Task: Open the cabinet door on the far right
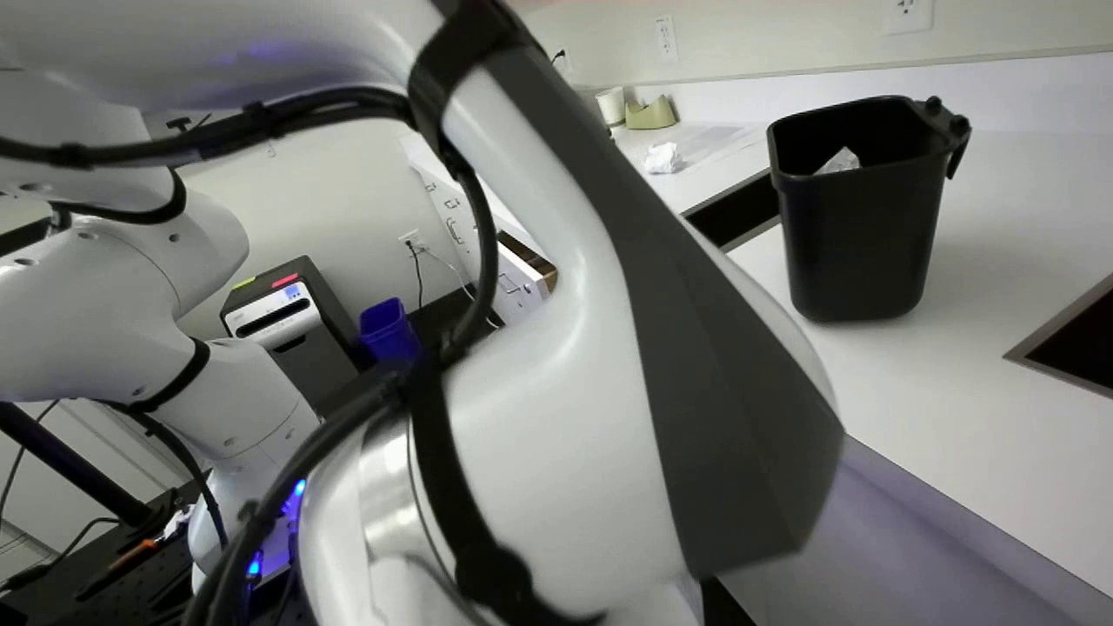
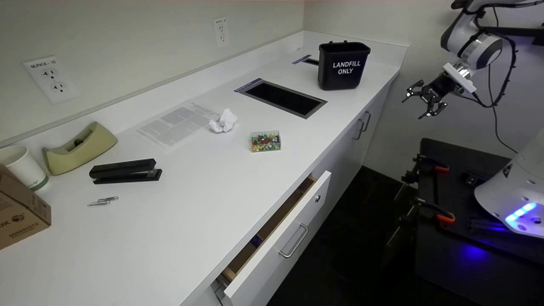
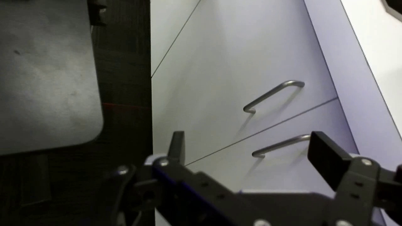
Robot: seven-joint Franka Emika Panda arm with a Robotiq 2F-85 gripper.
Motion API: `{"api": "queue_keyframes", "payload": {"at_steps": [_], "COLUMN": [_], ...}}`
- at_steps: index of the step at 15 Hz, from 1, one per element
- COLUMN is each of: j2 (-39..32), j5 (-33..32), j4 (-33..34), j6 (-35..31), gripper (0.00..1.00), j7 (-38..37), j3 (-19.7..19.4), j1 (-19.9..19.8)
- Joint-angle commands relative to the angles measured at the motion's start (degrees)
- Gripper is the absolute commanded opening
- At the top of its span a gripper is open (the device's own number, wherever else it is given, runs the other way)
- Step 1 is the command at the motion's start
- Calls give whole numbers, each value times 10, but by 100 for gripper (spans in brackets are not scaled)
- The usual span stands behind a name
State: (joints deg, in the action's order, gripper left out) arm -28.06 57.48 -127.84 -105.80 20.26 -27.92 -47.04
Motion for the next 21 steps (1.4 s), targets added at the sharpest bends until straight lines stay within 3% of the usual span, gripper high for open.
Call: {"api": "queue_keyframes", "payload": {"at_steps": [1, 6, 10, 11, 12, 17, 21], "j2": [-81, -170, -219, -227, -216, -233, -196], "j5": [29, 106, 163, 163, 158, 164, 184], "j4": [78, 131, 147, 150, 136, 147, 91], "j6": [65, 129, 200, 224, 190, 215, 178], "gripper": [100, 100, 100, 100, 100, 100, 100], "j7": [-68, -120, -139, -147, -118, -126, -160], "j3": [29, 83, 112, 114, 95, 98, 84], "j1": [-62, -122, -139, -138, -117, -118, -88]}}
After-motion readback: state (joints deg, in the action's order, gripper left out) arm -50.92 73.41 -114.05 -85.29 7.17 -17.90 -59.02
